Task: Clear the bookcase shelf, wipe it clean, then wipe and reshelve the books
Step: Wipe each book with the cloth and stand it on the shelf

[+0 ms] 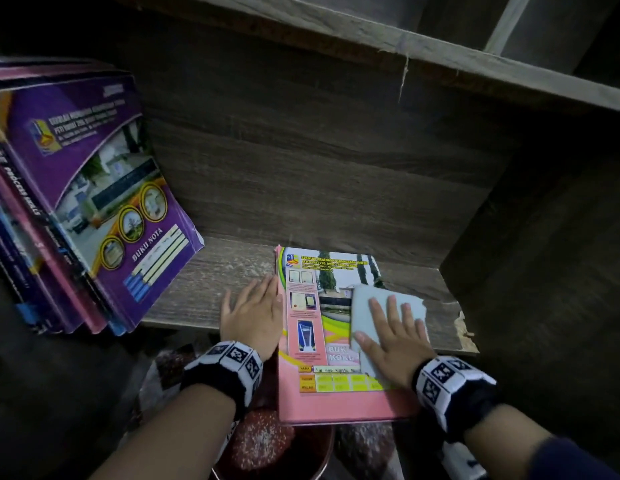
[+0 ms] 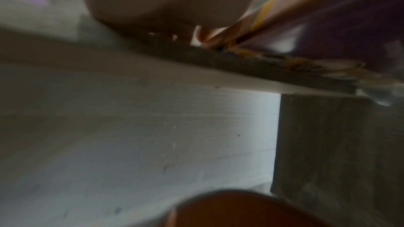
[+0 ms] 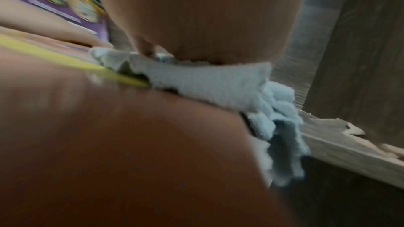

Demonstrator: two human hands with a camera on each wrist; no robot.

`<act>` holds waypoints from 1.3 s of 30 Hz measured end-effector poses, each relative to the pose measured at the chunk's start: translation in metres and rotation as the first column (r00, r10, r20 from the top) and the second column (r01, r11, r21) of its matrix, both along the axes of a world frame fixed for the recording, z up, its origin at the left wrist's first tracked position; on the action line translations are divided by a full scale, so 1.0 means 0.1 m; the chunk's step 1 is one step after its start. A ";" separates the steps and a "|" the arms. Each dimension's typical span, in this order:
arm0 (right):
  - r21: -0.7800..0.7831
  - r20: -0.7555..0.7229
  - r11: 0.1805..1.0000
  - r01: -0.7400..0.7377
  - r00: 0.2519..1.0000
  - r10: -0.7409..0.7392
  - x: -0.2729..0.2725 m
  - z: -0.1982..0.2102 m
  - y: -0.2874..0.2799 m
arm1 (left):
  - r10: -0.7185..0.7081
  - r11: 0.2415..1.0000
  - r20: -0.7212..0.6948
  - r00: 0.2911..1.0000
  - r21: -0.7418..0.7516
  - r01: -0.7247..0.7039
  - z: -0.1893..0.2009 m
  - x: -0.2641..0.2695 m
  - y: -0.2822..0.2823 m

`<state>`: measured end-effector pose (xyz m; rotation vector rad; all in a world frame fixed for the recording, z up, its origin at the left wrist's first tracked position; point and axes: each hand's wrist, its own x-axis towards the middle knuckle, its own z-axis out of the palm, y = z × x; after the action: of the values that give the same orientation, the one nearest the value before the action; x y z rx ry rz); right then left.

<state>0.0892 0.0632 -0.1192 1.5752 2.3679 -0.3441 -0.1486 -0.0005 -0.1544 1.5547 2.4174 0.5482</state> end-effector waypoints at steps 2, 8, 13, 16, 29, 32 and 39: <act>0.008 0.028 1.000 0.029 0.999 -0.030 -0.12 -0.02 0.15 | 0.030 0.998 -0.017 0.999 0.059 -0.029 0.05 -0.02 0.06; -0.058 0.068 0.998 0.003 0.998 0.001 -0.20 0.08 0.26 | -0.157 0.986 -0.020 0.987 -0.062 0.155 0.07 -0.38 0.41; -0.134 0.170 0.991 -0.008 0.985 0.031 -0.28 0.23 0.44 | -0.185 0.981 -0.037 0.982 -0.065 0.183 0.00 -0.41 0.46; -0.035 0.204 0.999 -0.026 0.978 0.032 -0.43 0.19 0.58 | -0.144 0.989 -0.014 0.989 -0.023 0.144 -0.02 -0.43 0.48; -0.087 0.117 0.980 -0.180 0.975 0.189 -1.19 0.18 0.27 | -0.168 0.985 -0.134 0.977 0.016 0.171 -0.04 -0.63 0.59; -0.080 0.080 0.964 -0.252 0.963 0.258 -1.05 0.17 -0.18 | -0.194 0.980 -0.141 0.971 -0.063 0.187 -0.05 -0.64 0.61; -0.133 0.068 0.954 -0.268 0.958 0.278 -0.58 0.18 -0.59 | -0.238 0.967 -0.155 0.959 -0.125 0.220 -0.06 -0.66 0.63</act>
<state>0.0311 0.0047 -0.1007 1.1644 2.4055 -0.3461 -0.2146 0.0621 -0.1600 1.8689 2.2927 0.2473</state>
